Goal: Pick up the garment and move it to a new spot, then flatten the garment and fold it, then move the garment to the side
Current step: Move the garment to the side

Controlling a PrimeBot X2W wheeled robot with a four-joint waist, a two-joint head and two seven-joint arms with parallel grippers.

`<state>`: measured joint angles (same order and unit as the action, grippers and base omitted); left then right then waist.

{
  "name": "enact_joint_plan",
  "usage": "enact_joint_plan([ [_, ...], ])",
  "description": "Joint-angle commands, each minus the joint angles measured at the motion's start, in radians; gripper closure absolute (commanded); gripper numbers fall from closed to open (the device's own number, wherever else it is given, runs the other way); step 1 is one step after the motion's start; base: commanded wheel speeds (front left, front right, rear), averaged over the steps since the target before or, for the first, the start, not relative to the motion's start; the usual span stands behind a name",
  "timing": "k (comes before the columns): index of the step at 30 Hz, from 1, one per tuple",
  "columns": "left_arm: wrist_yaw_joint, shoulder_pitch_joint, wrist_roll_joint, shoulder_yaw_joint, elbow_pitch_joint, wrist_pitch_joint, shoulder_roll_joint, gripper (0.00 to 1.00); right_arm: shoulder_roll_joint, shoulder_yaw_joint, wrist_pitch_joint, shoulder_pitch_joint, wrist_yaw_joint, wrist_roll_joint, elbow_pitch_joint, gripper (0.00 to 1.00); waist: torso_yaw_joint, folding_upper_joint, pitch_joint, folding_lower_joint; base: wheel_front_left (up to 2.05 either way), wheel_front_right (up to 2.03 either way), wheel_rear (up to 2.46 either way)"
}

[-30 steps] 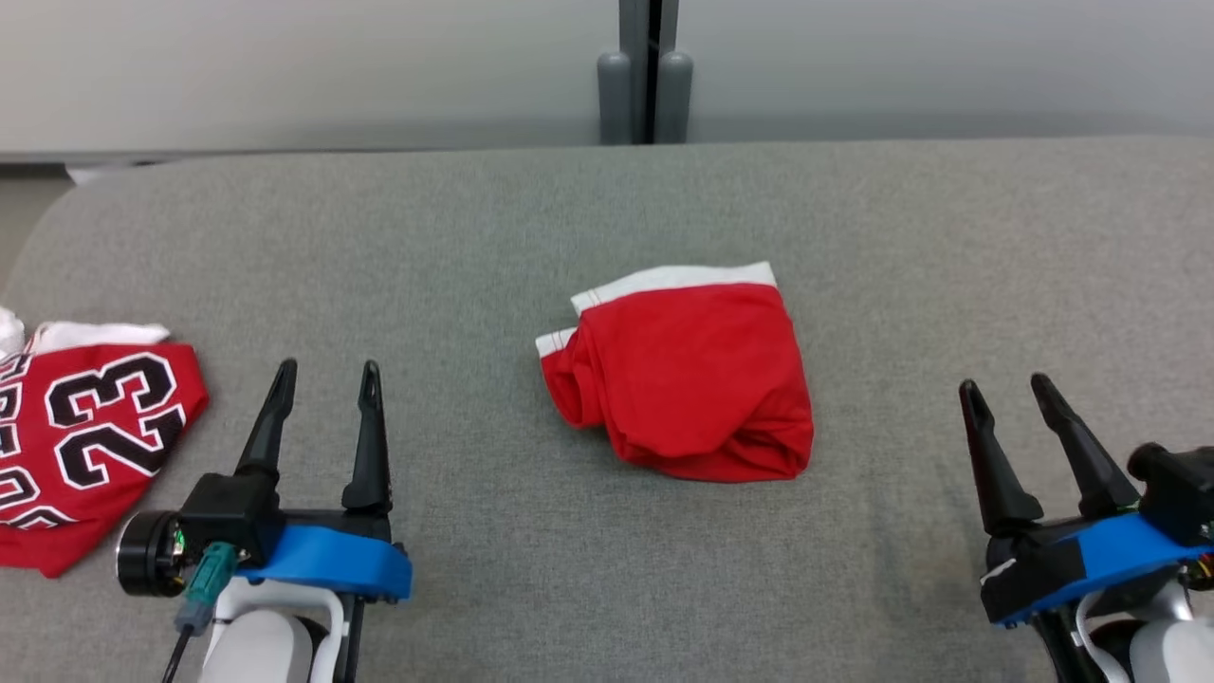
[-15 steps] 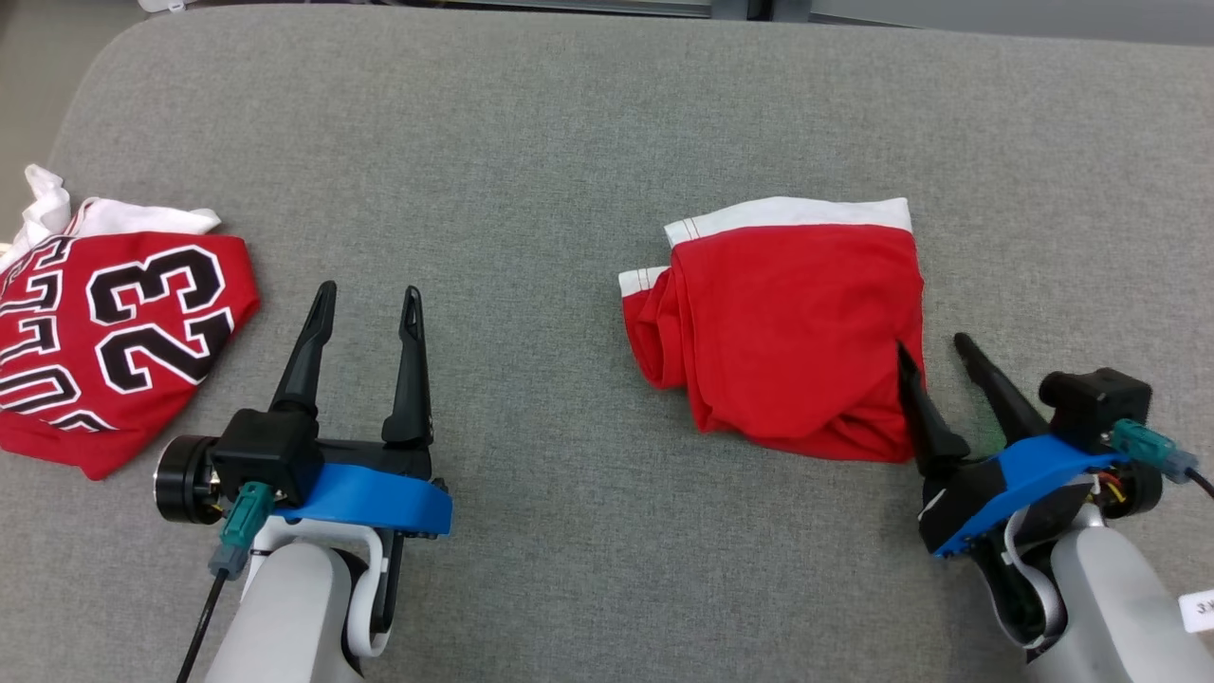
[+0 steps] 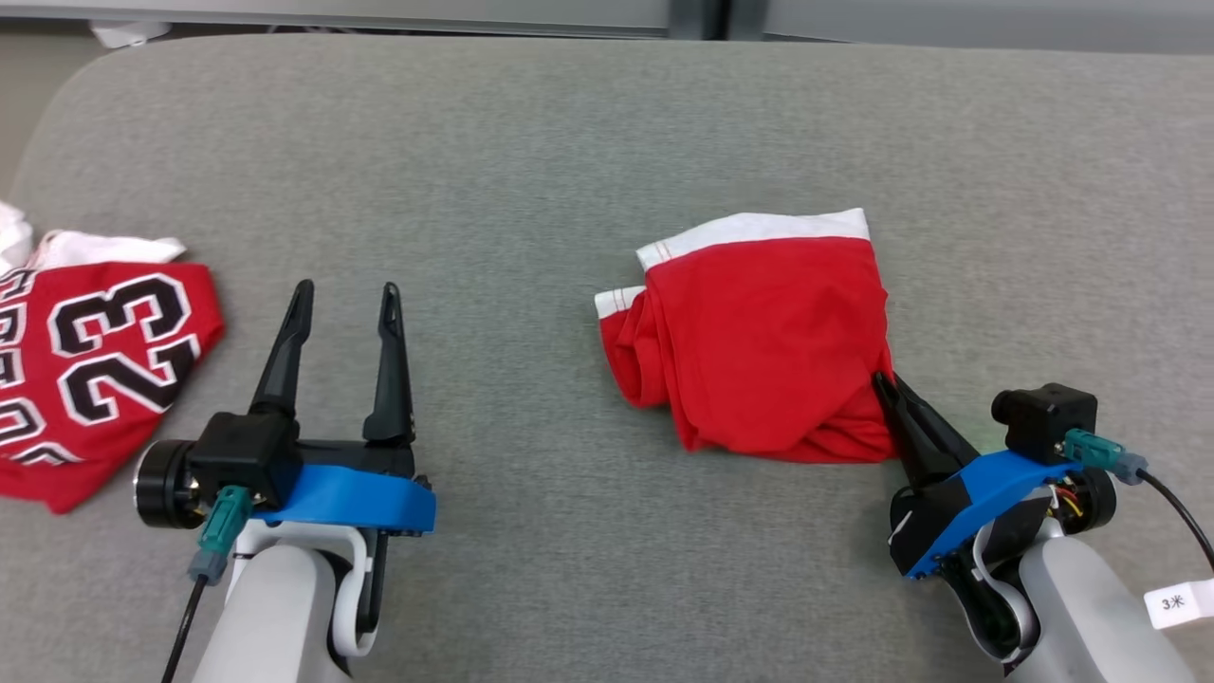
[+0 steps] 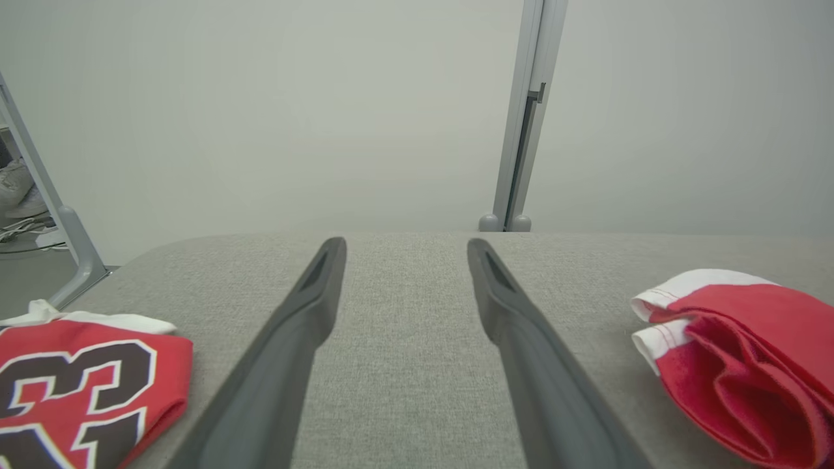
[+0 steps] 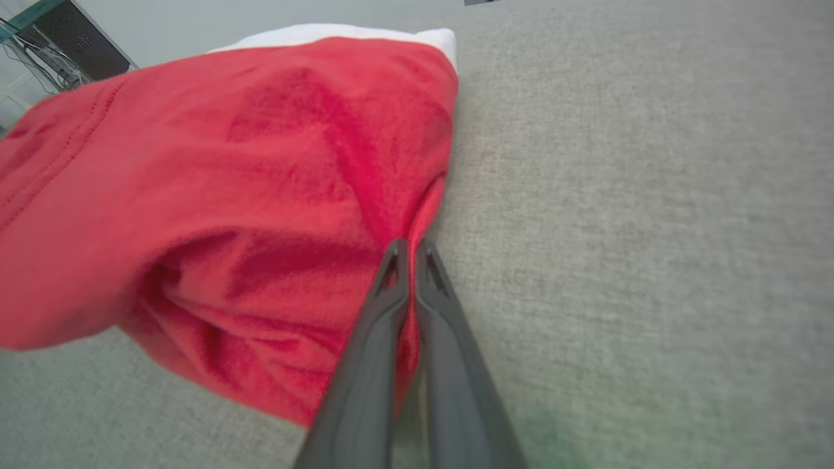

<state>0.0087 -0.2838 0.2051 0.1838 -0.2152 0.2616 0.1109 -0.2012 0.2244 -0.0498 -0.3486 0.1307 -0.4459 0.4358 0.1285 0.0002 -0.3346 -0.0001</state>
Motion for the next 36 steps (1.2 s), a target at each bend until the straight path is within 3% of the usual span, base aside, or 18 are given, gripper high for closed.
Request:
enact_joint_plan([
  [1,0.001,0.014,-0.004,-0.006,0.002,0.005,0.004,0.0,-0.008,0.004,-0.01,-0.003,0.0,-0.002,0.0,1.0,-0.019,-0.0002,0.011,0.0001,0.0,0.0,0.0],
  [12,-0.008,0.016,-0.026,-0.01,0.027,0.005,0.036,0.0,-0.032,0.023,-0.054,0.027,0.0,-0.053,-0.009,1.0,-0.206,-0.0002,0.006,0.0001,0.0,0.0,0.0],
  [20,-0.014,-0.043,-0.041,0.01,0.076,-0.021,0.05,0.0,-0.055,0.04,-0.089,-0.072,0.0,-0.093,0.02,1.0,-0.299,-0.0002,-0.08,0.0001,0.0,0.0,0.0],
  [29,-0.026,-0.107,-0.069,0.043,0.128,-0.064,0.079,0.0,-0.15,-0.068,-0.171,-0.284,0.0,-0.108,0.199,1.0,-0.333,-0.0002,-0.173,0.0001,0.0,0.0,0.0],
  [36,-0.032,-0.136,-0.077,0.064,0.144,-0.071,0.084,0.0,-0.186,-0.208,-0.21,-0.337,0.0,-0.053,0.289,1.0,-0.329,-0.0002,-0.22,0.0001,0.0,0.0,0.0],
])
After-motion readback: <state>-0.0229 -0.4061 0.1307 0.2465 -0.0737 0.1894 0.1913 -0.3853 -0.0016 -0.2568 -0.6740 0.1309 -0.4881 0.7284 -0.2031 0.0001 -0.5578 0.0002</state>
